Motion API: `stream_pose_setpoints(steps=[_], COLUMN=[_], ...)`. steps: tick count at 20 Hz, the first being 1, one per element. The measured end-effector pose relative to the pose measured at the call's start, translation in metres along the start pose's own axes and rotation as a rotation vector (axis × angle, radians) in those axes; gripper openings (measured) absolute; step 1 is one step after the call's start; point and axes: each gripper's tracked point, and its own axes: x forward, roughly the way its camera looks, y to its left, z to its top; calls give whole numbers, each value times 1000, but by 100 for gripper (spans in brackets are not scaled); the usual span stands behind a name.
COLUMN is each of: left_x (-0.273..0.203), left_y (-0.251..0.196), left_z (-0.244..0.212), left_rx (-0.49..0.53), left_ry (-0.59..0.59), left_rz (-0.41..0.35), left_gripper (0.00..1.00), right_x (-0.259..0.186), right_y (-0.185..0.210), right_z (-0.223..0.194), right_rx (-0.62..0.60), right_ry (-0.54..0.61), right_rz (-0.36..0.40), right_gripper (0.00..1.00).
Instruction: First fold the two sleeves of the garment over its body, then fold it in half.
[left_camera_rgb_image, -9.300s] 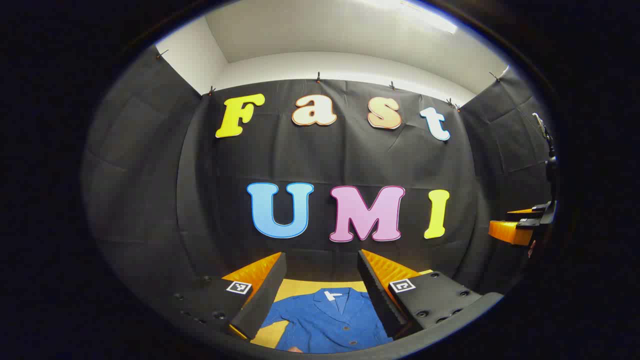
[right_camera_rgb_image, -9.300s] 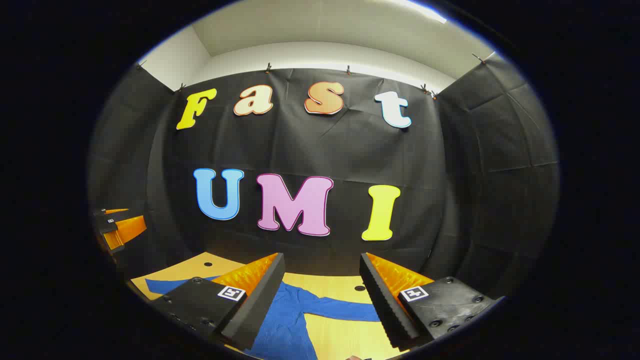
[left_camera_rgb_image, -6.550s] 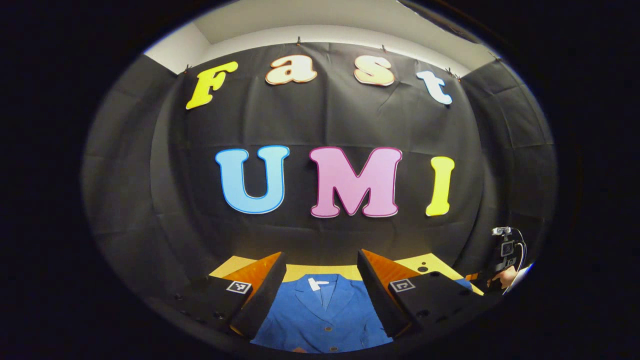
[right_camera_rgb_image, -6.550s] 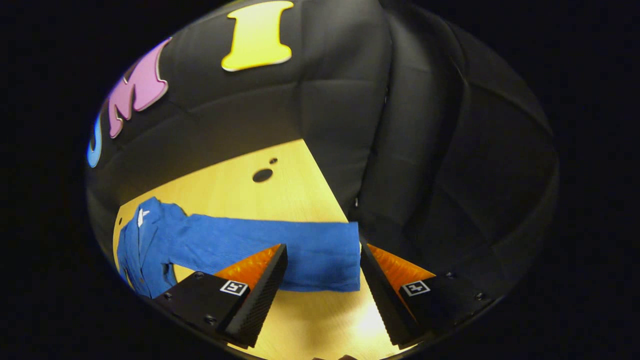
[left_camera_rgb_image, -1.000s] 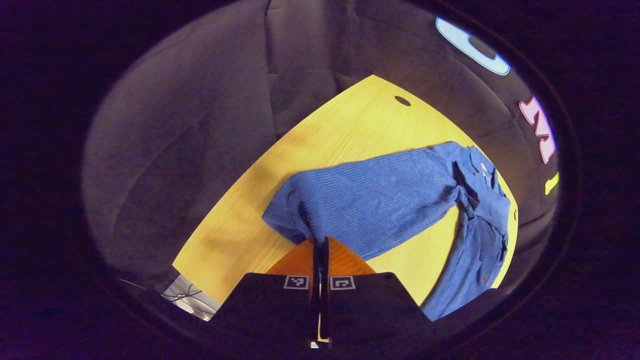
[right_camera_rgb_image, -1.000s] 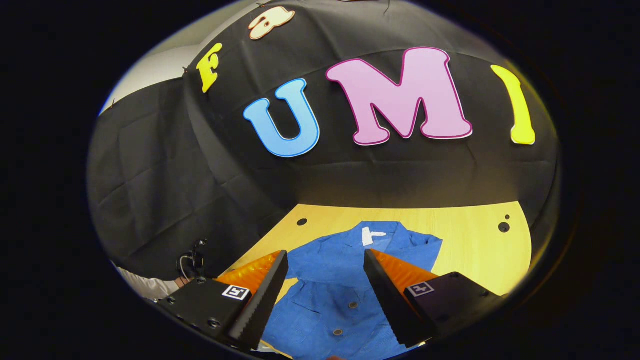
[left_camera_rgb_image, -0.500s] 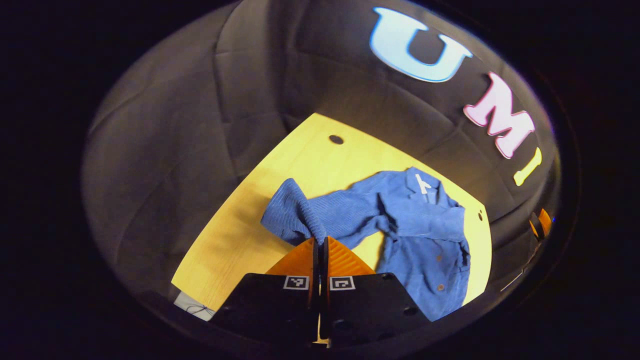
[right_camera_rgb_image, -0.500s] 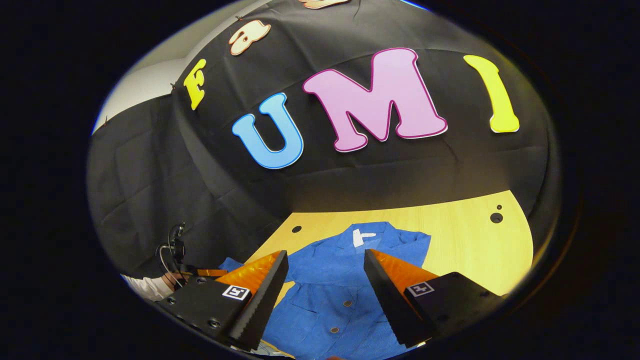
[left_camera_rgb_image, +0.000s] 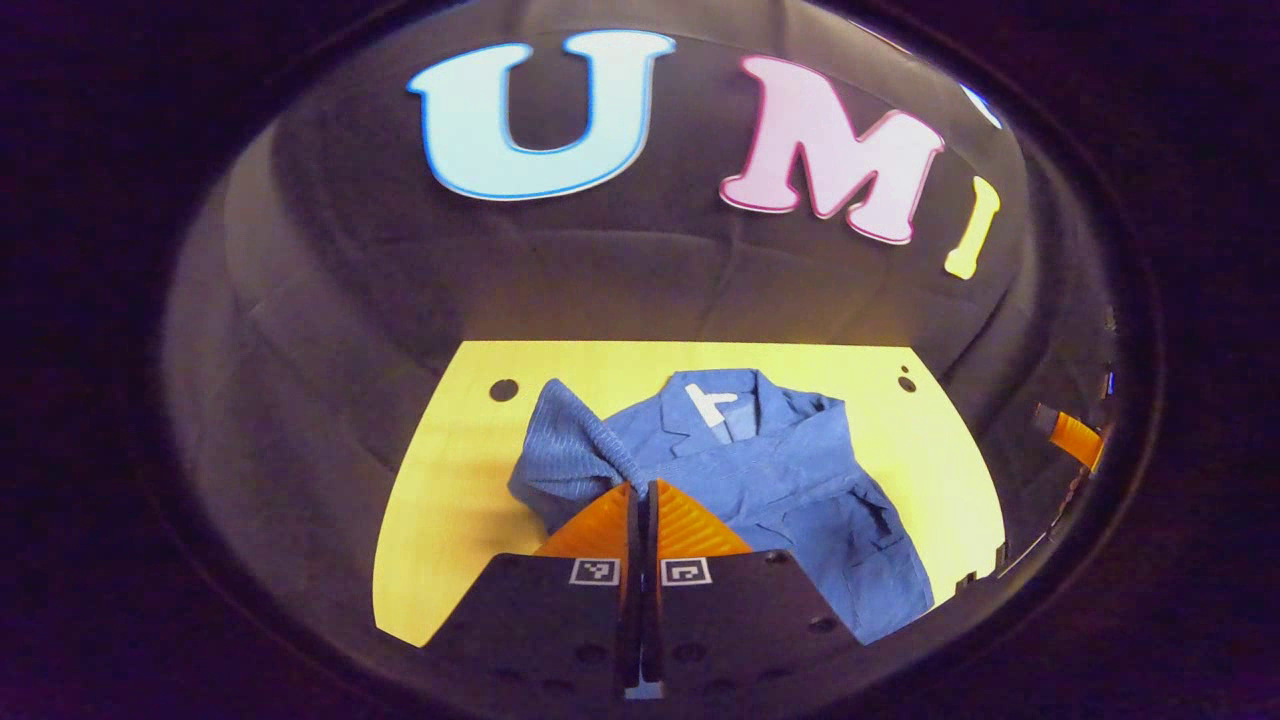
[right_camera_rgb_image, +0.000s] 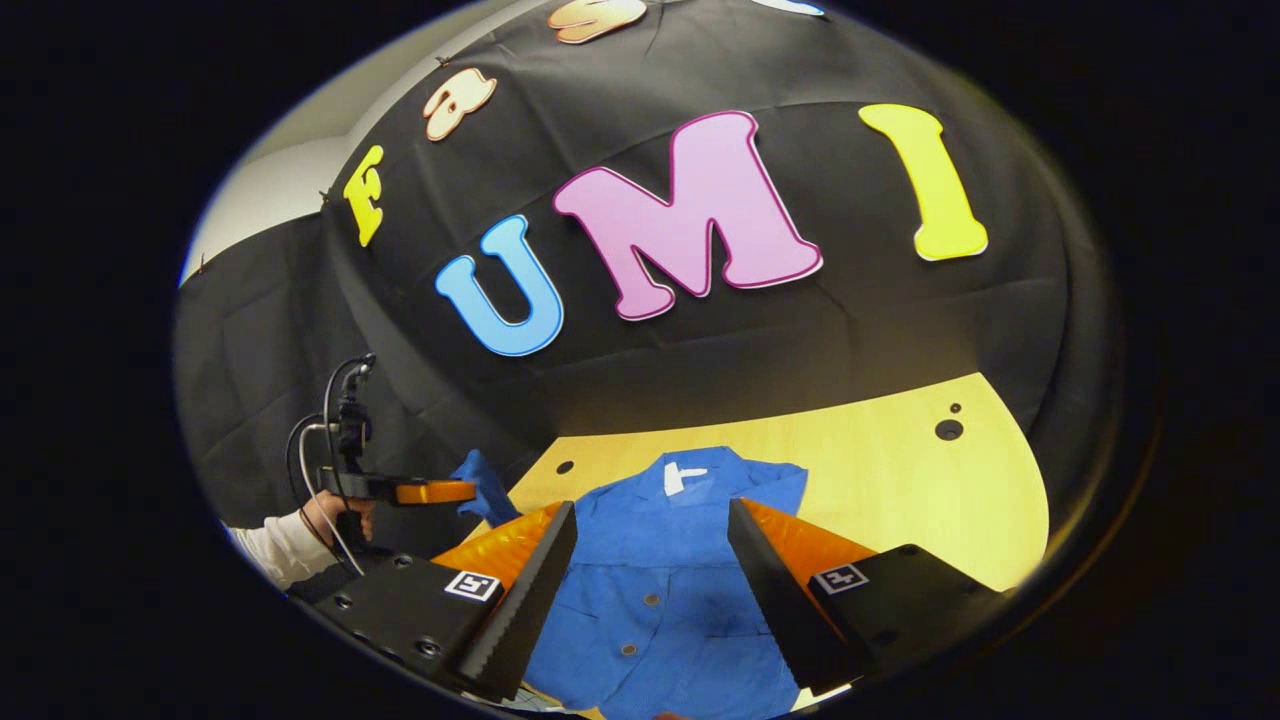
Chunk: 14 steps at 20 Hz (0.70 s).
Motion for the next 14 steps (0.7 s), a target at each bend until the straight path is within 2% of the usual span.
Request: stream_pose_setpoints(steps=[4, 6, 9, 12, 14], left_x=[67, 101, 153, 194, 212], left_y=[-79, -112, -167, -185, -201], left_z=[33, 35, 29, 18, 17], left_rx=[109, 165, 225, 285, 253], left_ry=[37, 98, 141, 178, 193], left_rz=[-48, -43, -98, -65, -78], left_gripper=[0, 0, 0, 0, 3], right_x=[-13, -15, -14, -16, -15], right_y=[-34, -54, -83, -103, -115], right_z=[-11, -22, -35, -38, -39], right_rx=[31, 54, 78, 96, 107], right_ry=[13, 31, 71, 86, 92], right_rz=[-38, -65, -101, -114, -121], right_gripper=[97, 97, 97, 97, 97])
